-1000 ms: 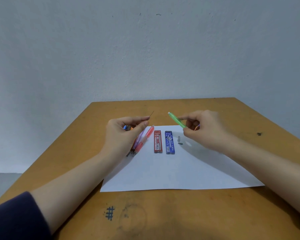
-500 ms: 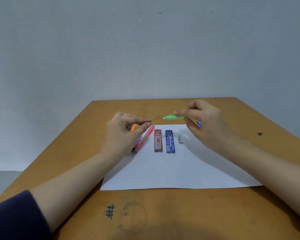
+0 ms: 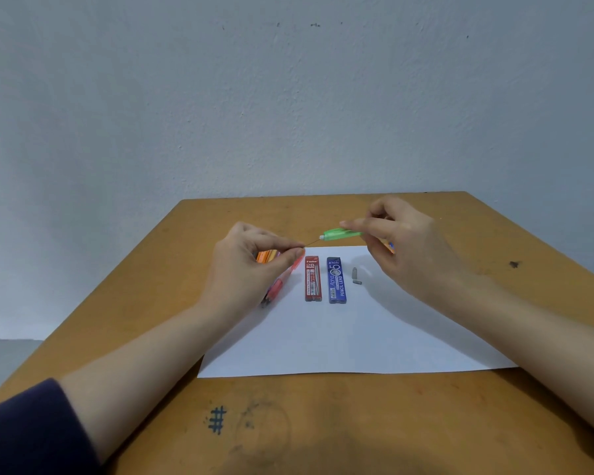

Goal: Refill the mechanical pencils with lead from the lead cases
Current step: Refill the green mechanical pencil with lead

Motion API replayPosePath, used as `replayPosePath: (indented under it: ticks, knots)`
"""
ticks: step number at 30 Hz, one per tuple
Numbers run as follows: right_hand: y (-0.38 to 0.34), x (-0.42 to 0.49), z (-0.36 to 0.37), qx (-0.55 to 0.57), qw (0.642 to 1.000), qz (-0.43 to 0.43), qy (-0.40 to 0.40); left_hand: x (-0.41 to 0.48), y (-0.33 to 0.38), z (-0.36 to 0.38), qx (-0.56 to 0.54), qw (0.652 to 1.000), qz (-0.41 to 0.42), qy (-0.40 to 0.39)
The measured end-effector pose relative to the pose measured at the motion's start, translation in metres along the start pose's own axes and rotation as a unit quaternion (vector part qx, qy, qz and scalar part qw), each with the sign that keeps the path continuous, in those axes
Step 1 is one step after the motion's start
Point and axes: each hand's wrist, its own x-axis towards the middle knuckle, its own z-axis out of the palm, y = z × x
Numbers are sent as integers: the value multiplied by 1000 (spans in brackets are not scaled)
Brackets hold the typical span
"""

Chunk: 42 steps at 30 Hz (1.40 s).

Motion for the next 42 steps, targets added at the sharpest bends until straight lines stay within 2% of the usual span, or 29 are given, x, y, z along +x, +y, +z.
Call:
replayPosePath:
  ticks: [16, 38, 42]
  knots:
    - [1, 1, 0, -23, 999, -48, 8, -1, 3, -1, 38, 998, 59, 8]
    - [-3, 2, -1, -33, 995, -92, 16, -2, 6, -1, 25, 998, 63, 13]
    - [-5, 0, 1, -18, 997, -78, 17, -1, 3, 0, 20, 997, 69, 31]
